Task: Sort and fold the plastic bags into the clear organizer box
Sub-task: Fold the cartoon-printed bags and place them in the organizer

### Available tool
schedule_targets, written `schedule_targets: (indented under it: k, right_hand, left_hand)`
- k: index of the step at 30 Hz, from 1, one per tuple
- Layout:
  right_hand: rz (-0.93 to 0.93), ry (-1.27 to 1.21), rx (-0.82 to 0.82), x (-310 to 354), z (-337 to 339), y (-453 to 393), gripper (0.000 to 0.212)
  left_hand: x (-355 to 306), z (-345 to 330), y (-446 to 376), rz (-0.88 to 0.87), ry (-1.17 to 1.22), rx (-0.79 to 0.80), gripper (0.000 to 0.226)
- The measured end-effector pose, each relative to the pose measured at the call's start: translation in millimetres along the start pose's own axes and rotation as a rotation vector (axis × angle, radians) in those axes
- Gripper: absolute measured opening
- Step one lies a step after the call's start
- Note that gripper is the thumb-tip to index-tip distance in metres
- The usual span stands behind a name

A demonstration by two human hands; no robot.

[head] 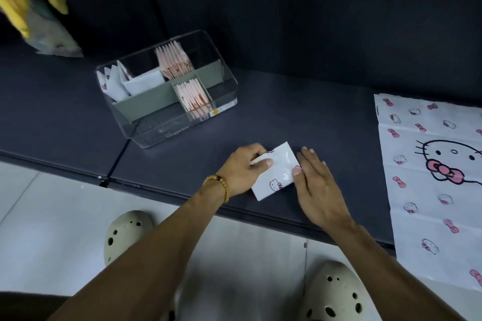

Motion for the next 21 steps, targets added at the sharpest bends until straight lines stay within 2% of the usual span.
schedule_targets:
  k: [3, 7, 13, 15, 18, 21]
  right_hand:
    - [-0.028, -0.203, -0.007, 32, 19, -18, 0.026]
    - [-0.053, -0.446, 0.054, 83, 38, -54, 0.026]
    - [0.006, -0.642, 0.064, 159, 30, -106, 0.024]
    - [-0.001, -0.702, 0.025, 172, 26, -119, 0.022]
    - [-0.02, -0.797, -0.032, 183, 22, -135, 0.019]
    - [-0.039, -0.852, -0.049, 193, 16, -153, 0.015]
  left_hand:
    - [0, 28, 8, -0.027, 0.177, -0.073, 0.004]
    - [0, 78, 18, -0.072, 0.289, -0.254, 0.007]
    - [23, 167, 39, -0.093, 0.349, -0.532, 0.009]
    - [37, 201, 44, -0.069, 0.271, -0.659, 0.017]
    - [51, 244, 47, -0.009, -0.038, -0.843, 0.028]
    - [59, 263, 32, 0.093, -0.429, -0.826, 0.042]
Point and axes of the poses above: each hand's wrist, its own y-axis away from the middle knuckle, its own z-axis out of the back of the hand, x = y × z, the point moved 5 cm from there along -y, towards the middle knuckle, and after that the axes turned 8 degrees about x, right-handed, at the moved point
